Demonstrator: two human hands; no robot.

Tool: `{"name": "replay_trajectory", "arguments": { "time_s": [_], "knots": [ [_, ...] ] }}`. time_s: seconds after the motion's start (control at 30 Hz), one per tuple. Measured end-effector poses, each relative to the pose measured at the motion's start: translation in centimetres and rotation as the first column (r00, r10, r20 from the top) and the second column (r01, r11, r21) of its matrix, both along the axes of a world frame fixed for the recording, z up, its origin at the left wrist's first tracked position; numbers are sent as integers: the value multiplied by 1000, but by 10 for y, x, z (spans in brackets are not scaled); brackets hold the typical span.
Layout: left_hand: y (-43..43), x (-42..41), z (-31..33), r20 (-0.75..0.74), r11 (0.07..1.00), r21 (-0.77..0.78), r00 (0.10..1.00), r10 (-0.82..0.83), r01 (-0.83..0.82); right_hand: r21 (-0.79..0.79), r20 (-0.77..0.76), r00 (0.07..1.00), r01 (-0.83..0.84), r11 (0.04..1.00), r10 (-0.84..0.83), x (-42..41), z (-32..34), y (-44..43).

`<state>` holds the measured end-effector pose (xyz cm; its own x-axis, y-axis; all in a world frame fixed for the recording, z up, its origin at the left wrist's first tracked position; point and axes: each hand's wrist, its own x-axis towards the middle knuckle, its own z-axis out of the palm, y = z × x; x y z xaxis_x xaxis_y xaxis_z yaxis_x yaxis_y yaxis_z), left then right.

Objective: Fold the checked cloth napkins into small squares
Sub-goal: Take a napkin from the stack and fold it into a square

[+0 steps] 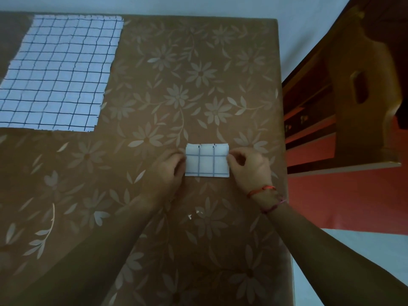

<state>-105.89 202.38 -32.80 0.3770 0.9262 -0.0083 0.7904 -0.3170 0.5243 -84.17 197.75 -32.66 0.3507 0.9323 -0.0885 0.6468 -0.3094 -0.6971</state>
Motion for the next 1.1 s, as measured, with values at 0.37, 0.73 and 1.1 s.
{"name": "replay_trajectory", "arguments": {
  "time_s": [0.37,0.73,1.1],
  "knots": [
    [-3,11,-37,-299,953,49,915,-271,298,3,385,815,-471,882,433,-55,-37,11],
    [-5,8,-48,-485,949,60,840,-244,310,-219,530,695,-442,870,486,-35,-44,6],
    [-2,9,-40,-462,956,37,853,-242,291,-276,549,674,-413,868,495,-17,-38,-5]
  ]
}}
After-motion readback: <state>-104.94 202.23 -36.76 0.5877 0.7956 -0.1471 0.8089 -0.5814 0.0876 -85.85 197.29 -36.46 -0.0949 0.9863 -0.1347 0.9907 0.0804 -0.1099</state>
